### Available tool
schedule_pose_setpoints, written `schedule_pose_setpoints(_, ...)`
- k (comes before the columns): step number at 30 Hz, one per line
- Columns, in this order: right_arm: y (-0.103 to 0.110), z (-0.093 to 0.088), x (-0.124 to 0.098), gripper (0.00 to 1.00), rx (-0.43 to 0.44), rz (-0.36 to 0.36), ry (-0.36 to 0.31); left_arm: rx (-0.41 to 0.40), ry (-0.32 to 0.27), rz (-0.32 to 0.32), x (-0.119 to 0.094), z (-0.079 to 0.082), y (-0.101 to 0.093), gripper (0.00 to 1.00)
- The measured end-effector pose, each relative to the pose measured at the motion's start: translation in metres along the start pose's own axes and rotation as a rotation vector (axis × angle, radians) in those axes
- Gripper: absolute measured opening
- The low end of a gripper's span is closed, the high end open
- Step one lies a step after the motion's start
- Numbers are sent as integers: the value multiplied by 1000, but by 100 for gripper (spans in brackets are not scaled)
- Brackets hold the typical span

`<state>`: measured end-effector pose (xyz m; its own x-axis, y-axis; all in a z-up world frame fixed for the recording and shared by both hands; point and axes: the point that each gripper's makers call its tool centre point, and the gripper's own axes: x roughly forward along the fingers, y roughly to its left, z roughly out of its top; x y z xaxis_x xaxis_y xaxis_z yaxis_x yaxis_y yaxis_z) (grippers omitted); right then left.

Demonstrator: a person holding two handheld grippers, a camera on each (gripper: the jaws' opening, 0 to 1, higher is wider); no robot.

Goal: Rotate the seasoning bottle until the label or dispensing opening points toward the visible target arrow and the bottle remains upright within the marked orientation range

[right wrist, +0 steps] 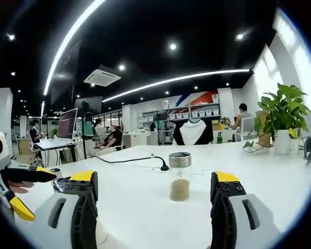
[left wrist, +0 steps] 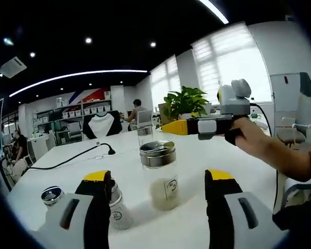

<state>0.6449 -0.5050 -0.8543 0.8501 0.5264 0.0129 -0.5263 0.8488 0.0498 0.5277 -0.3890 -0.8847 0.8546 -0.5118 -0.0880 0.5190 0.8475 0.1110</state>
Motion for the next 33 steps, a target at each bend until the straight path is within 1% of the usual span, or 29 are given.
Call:
schedule_pose_setpoints(3,-4,3,2,90,-6,-6,-2,2,-1,6,-1,1,2,81)
schedule_pose_setpoints(5,-7,4,4,90,-11,-11,-1,-3,-1,37,-2,2,8,86)
schedule_pose_setpoints(6,-7,4,5,89,-12,-12,0,-2,0,39,-2,2,8,87)
schedule_pose_setpoints(10,-14,5,10,86,-35,-18,4,-4,5,34,-3,2,10,87)
schedule_pose_setpoints(12,-19,3,14,85,-38,-19,18,-2,11,30,-4,1,10,87)
schedule_pose_setpoints(15,-26,4,20,85,-47,-23,21,6,17,37,-6,1,11,88)
schedule_pose_setpoints(17,-27,5,24,83,-48,-10,17,6,17,45,-7,1,13,88)
schedule_pose_setpoints(18,-24,6,29,81,-40,21,11,4,16,46,-7,2,14,88)
schedule_pose_setpoints(20,-24,8,35,78,-15,37,0,3,16,44,-6,2,15,88)
schedule_pose_setpoints(24,-25,2,47,78,-25,42,21,7,18,36,-3,2,14,88)
schedule_pose_setpoints(27,-28,2,56,77,-31,45,28,8,17,31,-2,3,13,88)
schedule_pose_setpoints(30,-32,2,63,73,-21,51,33,4,22,31,-1,1,14,88)
schedule_pose_setpoints(33,-38,3,69,71,-8,35,27,0,29,29,-1,-2,13,88)
